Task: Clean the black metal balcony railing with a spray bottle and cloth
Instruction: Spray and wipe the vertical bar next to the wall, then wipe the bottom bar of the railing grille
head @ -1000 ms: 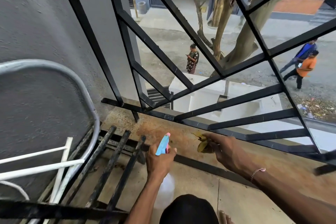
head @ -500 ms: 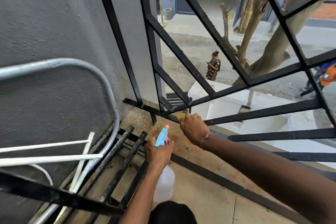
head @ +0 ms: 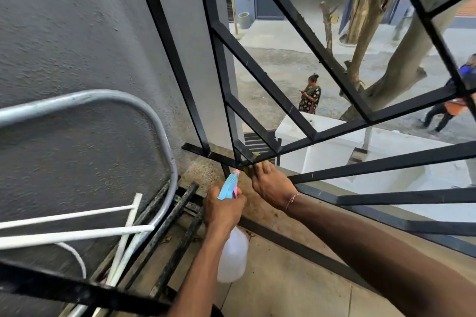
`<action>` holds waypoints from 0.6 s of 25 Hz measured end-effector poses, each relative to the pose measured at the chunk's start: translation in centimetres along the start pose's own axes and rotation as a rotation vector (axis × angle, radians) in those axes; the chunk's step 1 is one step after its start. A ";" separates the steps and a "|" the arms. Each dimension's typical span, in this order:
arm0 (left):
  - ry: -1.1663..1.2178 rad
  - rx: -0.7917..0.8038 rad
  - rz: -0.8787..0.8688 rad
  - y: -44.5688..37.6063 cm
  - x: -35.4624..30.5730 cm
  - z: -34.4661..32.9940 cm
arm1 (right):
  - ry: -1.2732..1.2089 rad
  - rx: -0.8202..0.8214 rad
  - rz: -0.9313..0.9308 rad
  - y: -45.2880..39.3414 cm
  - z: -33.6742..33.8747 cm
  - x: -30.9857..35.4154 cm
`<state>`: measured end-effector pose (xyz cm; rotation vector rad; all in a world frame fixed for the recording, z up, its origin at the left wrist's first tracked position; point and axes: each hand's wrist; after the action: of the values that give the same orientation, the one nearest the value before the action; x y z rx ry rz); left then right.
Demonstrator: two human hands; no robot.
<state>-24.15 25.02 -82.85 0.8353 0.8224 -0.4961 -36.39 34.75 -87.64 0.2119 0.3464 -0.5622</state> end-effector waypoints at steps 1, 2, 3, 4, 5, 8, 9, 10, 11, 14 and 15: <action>-0.008 -0.002 -0.014 0.0 0.2 -0.3 | 0.018 0.024 0.016 0.6 0.3 -0.4; -0.018 0.000 -0.026 0.1 0.3 -0.5 | 0.030 0.044 0.036 1.4 0.5 -0.7; -0.044 -0.001 -0.040 0.3 0.4 -0.8 | 0.033 0.051 0.043 2.2 0.9 -1.1; -0.070 0.000 -0.049 0.5 0.5 -1.3 | 0.026 0.067 0.038 3.0 1.2 -1.5; -0.086 -0.002 -0.057 0.8 0.6 -1.7 | 0.013 0.092 0.040 3.9 1.4 -1.9; -0.104 0.049 -0.080 1.5 0.9 -3.0 | 0.019 0.183 0.069 6.5 1.7 -3.1; -0.089 0.060 -0.086 1.9 0.9 -3.3 | 0.053 0.178 0.067 7.3 2.1 -3.4; -0.062 0.073 -0.085 2.0 1.2 -3.6 | 0.101 0.162 0.069 8.1 2.8 -3.7; -0.035 0.083 -0.070 2.2 1.3 -3.8 | 0.125 0.134 0.072 8.8 3.5 -4.1; 0.001 0.138 -0.073 2.8 1.3 -4.9 | 0.099 0.101 0.061 11.5 5.3 -6.2; 0.001 0.169 -0.086 3.1 1.0 -5.4 | 0.102 0.086 0.041 12.6 5.7 -7.1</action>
<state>-23.78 31.10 -84.45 0.9584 0.8281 -0.6481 -33.52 46.94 -78.45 0.3311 0.4164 -0.5277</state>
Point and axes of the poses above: each hand's wrist, its own y-axis away from the middle knuckle, its own z-axis out of the back of the hand, x = y × z, and after that the axes turned 8 degrees about x, right-handed
